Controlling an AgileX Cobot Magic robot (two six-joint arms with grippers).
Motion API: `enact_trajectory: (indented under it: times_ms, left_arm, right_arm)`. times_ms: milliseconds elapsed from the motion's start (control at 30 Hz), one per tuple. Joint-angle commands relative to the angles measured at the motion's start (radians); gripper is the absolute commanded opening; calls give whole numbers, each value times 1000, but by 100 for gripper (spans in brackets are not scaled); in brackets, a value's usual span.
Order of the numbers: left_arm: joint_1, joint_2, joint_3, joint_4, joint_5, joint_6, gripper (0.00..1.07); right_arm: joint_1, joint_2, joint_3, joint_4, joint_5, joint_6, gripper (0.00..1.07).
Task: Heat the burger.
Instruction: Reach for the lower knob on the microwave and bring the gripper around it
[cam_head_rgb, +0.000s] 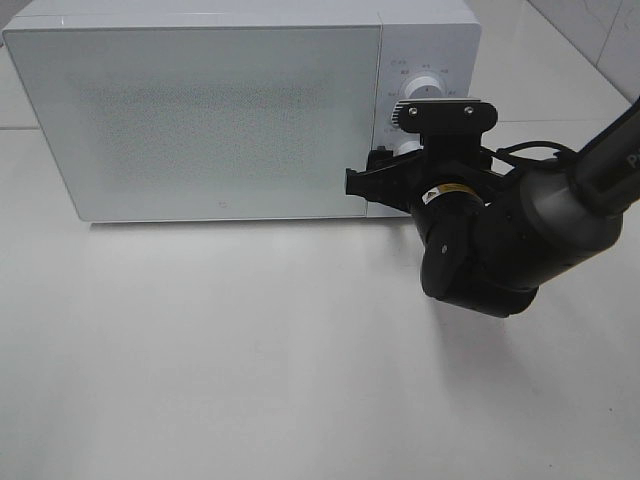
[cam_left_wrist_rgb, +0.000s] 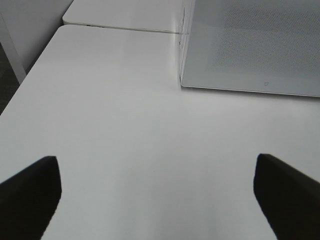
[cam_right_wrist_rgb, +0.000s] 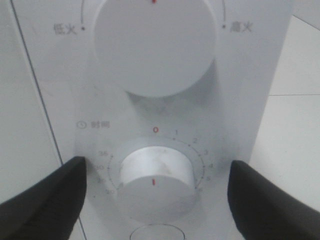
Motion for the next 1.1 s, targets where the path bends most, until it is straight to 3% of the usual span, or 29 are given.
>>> enact_trajectory:
  times_ms: [33,67,133,167,200,233,267,333,367,400,833,1100]
  left_arm:
    - [1,-21,4,-5,-7,-2,100]
    - [1,-21,4,-5,-7,-2,100]
    - [1,-21,4,-5,-7,-2,100]
    - [1,-21,4,-5,-7,-2,100]
    - [1,-21,4,-5,-7,-2,100]
    - [1,-21,4,-5,-7,-2,100]
    - [1,-21,4,-5,-7,-2,100]
    - [1,-21,4,-5,-7,-2,100]
    - [1,-21,4,-5,-7,-2,100]
    - [1,-21,4,-5,-7,-2,100]
    - [1,-21,4,-5,-7,-2,100]
    - [1,-21,4,-5,-7,-2,100]
  right_arm:
    - [-5,-13,0,-16,-8,22,67]
    - [-5,-13,0,-16,-8,22,67]
    - [-5,-13,0,-16,-11,23,53]
    - [-5,-13,0,-16,-11,23,53]
    - [-5,-13,0,-16,-12,23,41]
    - [-5,-13,0,-16,-12,23,41]
    - [-5,-13,0,-16,-12,23,26]
    - [-5,-13,0,-16,-12,23,20]
    - [-5,-13,0,-16,-12,23,9]
    - [-5,-13,0,-17,-12,23,4]
    - [-5,-13,0,-92,-40,31,0]
    - [-5,-13,0,-180,-116,228,0]
